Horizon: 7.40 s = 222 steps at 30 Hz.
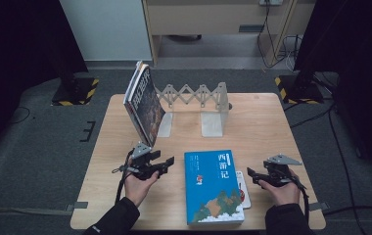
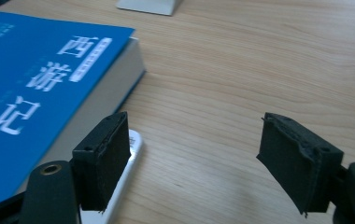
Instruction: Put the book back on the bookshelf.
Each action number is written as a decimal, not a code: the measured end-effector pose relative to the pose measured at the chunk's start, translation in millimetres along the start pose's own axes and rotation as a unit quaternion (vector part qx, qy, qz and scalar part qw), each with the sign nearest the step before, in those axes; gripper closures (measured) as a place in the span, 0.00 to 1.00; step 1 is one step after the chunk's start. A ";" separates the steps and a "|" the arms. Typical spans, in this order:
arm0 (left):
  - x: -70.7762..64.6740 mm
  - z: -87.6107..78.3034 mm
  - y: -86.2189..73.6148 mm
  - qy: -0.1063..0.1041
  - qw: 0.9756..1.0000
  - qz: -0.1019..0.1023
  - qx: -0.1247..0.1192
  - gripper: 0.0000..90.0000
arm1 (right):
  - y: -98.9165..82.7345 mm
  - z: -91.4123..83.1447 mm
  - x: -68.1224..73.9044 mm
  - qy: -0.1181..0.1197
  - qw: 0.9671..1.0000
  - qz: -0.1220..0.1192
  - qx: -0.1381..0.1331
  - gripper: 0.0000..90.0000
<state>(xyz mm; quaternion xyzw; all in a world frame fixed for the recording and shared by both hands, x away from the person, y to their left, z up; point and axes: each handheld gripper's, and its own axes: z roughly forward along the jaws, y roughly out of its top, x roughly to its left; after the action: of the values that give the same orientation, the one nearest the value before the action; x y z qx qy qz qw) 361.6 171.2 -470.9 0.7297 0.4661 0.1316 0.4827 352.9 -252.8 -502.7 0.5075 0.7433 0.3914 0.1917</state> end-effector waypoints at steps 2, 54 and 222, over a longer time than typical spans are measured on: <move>-4.0 6.2 -4.0 -0.008 1.000 0.004 0.012 0.35 | 1.5 0.4 5.0 0.007 1.000 -0.004 -0.001 0.28; -24.7 79.3 -40.9 -0.147 0.984 -0.044 0.090 0.00 | -0.3 30.0 55.7 0.138 0.989 0.054 0.026 0.33; 3.8 45.9 188.9 0.074 0.992 -0.040 -0.095 0.68 | -18.3 22.1 -38.1 -0.069 0.996 -0.006 0.061 0.11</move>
<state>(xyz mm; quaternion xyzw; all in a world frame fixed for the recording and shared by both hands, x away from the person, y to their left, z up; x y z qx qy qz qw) 497.6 128.7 -338.5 0.6491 0.5148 0.2093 0.5194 372.5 -282.0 -534.9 0.5398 0.7539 0.3078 0.2133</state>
